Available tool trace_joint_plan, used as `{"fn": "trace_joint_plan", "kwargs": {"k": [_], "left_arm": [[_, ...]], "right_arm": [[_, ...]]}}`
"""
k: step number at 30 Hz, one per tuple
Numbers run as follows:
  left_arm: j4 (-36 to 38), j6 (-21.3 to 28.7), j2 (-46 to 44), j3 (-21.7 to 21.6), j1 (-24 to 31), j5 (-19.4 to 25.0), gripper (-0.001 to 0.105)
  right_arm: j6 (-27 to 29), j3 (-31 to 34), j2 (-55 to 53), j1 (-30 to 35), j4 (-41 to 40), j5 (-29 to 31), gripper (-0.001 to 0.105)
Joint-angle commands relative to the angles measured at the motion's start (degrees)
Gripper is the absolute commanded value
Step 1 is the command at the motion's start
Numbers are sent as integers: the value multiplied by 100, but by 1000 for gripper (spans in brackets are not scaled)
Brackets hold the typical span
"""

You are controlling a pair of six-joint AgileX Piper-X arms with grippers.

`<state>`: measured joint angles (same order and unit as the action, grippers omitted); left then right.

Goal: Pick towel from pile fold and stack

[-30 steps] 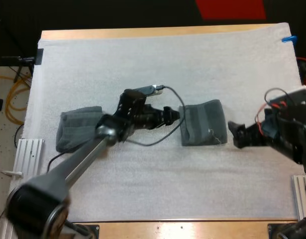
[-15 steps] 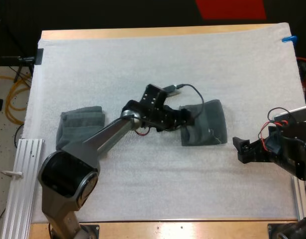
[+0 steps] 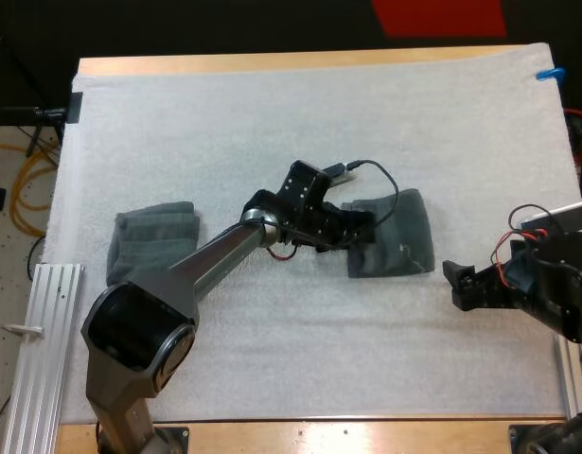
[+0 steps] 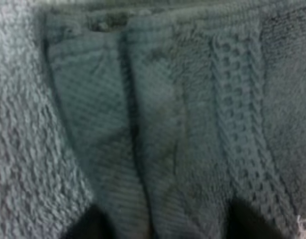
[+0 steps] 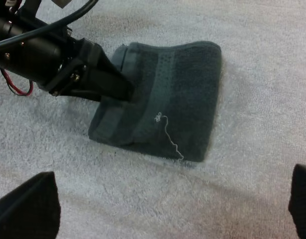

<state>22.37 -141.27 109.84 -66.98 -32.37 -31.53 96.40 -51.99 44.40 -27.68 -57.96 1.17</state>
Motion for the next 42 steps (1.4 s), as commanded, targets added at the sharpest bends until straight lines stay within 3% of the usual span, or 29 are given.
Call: {"fn": "trace_joint_plan", "kwargs": {"k": [1, 3, 9, 12, 17, 25, 31, 37, 40, 42], "left_arm": [[-46, -32, -1, -39, -48, -44, 29], [-74, -32, 36, -39, -61, -55, 23], [-128, -32, 60, -70, -128, -107, 20], [-117, 153, 60, -70, -144, -44, 0], [323, 717, 40, -280, -122, 41, 0], [2140, 2748, -460, -1103, 286, 1126, 0], [3303, 3839, -877, -1451, 848, 2008, 0], [4657, 4642, -1363, -1469, 1666, 2820, 0], [4943, 4793, -1591, -1469, 2088, 3329, 0], [5033, 4870, -1742, -1469, 2333, 3349, 0]], "right_arm": [[-22, -2, -34, 18, 14, 14, 90], [-22, -2, -34, 18, 17, 14, 90], [-22, -2, -34, 18, 17, 14, 90], [-22, -2, -34, 18, 17, 14, 90], [-22, -2, -34, 18, 17, 25, 90], [-145, -2, -34, 18, 30, 25, 90], [-252, -2, -34, 18, 30, 25, 90], [-257, -2, -34, 18, 89, 25, 90], [-273, 14, -34, 18, 168, 8, 90], [-273, 18, -34, 18, 222, -116, 90]]}}
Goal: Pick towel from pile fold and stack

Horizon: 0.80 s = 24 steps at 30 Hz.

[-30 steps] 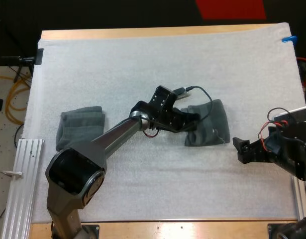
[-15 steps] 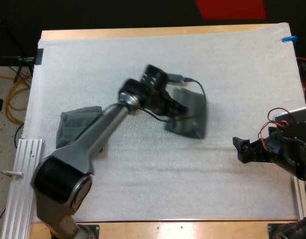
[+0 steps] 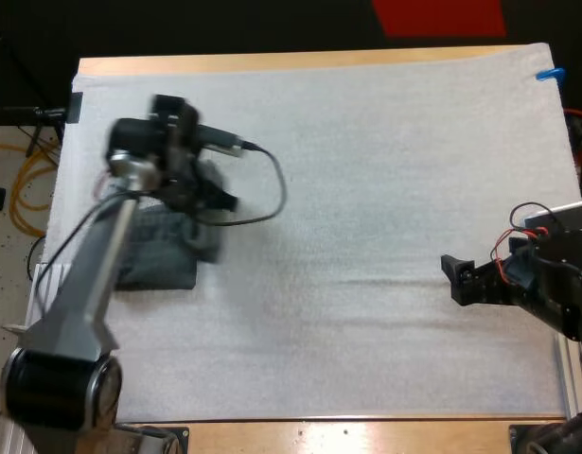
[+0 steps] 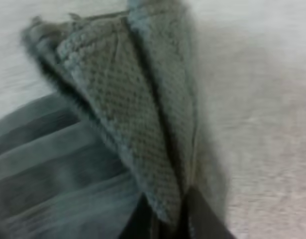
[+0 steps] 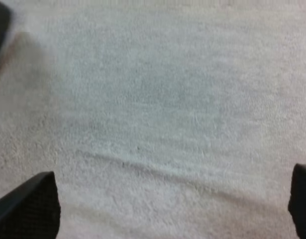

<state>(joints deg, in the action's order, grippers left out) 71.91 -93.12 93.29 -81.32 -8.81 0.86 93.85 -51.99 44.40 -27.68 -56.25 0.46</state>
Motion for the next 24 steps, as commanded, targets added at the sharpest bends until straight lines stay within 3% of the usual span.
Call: {"fn": "trace_joint_plan", "kwargs": {"k": [1, 6, 13, 17, 21, 24], "left_arm": [[169, 65, -160, -35, 147, 108, 0], [339, 210, -181, 0, 739, 35, 0], [107, 221, -163, 422, 1285, -86, 0], [-11, 509, -163, 672, 1419, -86, 0], [-244, 630, -163, 897, 1454, 264, 0], [-387, 731, -163, 987, 1454, 442, 7]], "right_arm": [[-17, 18, -34, 18, 74, -251, 90], [-17, 40, -34, 18, 181, -1138, 90], [-17, 56, -34, 18, 208, -1171, 90], [-17, 56, -34, 18, 208, -1171, 90], [-17, 56, -34, 18, 208, -1195, 90], [-17, 56, -34, 18, 208, -1233, 90]]}}
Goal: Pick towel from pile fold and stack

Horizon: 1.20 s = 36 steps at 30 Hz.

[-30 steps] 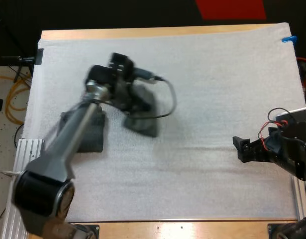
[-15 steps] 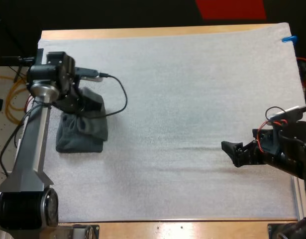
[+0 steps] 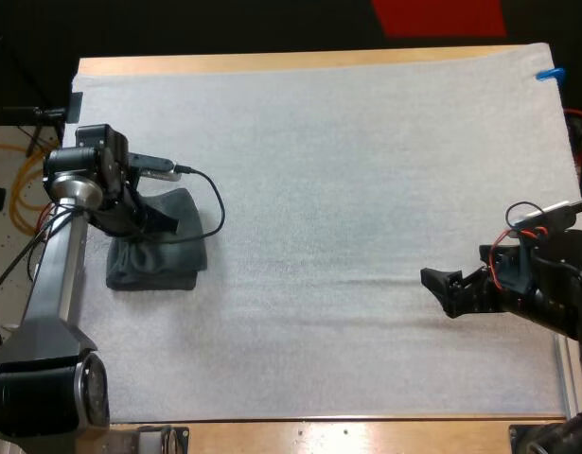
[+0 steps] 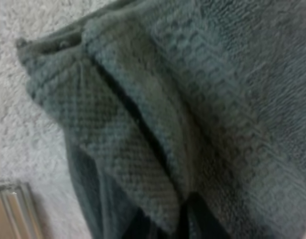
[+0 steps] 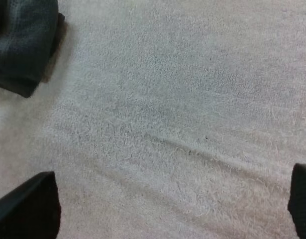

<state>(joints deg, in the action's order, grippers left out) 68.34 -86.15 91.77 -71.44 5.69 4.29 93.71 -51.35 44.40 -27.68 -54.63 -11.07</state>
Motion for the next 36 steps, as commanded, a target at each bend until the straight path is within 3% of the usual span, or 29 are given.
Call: {"fn": "trace_joint_plan", "kwargs": {"k": [1, 9, 13, 15, 17, 22, 23, 28, 30, 36], "left_arm": [[-44, 55, -11, 9, 4, 216, 13], [-120, 120, -11, 7, 4, 791, 47], [-118, 120, -34, 7, 4, 1236, 48], [-120, 94, -90, -15, 4, 1252, 47], [-120, -68, -196, -22, 4, 1057, 47], [-173, -476, -872, -18, 4, -326, 47], [-201, -553, -970, -18, 4, -428, 47], [-288, -495, -1898, 25, 4, -2148, 47], [-308, -491, -2179, 25, -23, -2411, 47], [-634, -491, -2980, 25, -336, -2424, 47]], "right_arm": [[-3, -8, -34, 18, 46, -81, 90], [-3, -8, -34, 18, 111, -81, 90], [-3, -8, -34, 18, 201, -81, 90], [-3, -8, -34, 18, 229, -81, 90], [-3, -8, -34, 18, 243, -81, 90], [-260, -8, -34, 18, 249, -81, 90], [-274, -8, -34, 18, 249, -81, 90], [-364, -8, -34, 18, 249, -190, 90], [-384, -8, -34, 18, 276, -261, 90], [-534, -8, 253, 18, 826, -394, 90]]}}
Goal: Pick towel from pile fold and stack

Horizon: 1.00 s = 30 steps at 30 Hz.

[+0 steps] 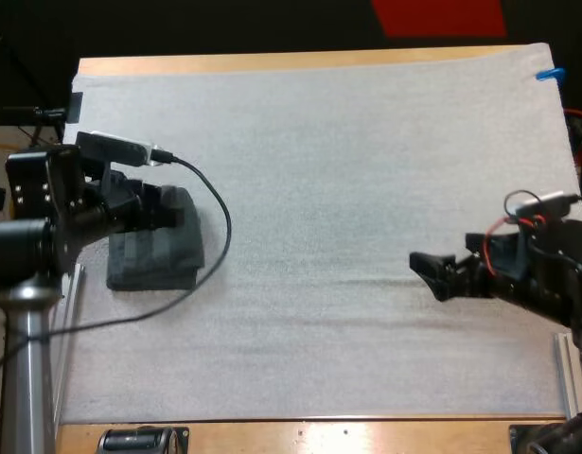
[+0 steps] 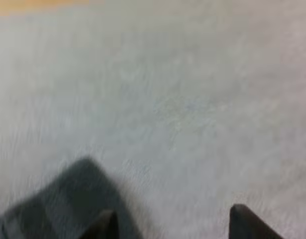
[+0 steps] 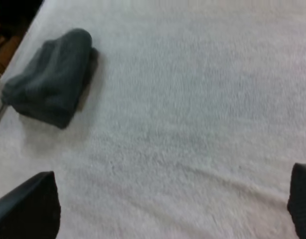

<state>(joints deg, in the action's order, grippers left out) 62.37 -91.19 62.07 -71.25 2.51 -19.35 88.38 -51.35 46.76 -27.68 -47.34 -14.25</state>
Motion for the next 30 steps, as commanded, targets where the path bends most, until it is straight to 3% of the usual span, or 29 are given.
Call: {"fn": "trace_joint_plan", "kwargs": {"k": [1, 5, 11, 22, 26, 30], "left_arm": [[-154, -22, -80, 6, -100, -60, 47], [-313, -120, -217, 6, -457, -60, 47], [-295, -119, -267, 6, -1012, 200, 47], [-316, -6, -384, 6, -556, 460, 47], [-268, 16, -590, 6, -408, 503, 47], [-34, 337, -973, 6, -384, 1071, 47]], "right_arm": [[1, -8, 150, 18, 207, -148, 90], [11, -33, 595, 74, 432, -145, 90], [313, -236, 1071, 860, 431, -192, 90], [1709, -932, 910, 3189, -491, -270, 90], [1967, -933, 548, 3416, -529, -142, 90], [2223, -933, 66, 3416, -730, 211, 90]]}}
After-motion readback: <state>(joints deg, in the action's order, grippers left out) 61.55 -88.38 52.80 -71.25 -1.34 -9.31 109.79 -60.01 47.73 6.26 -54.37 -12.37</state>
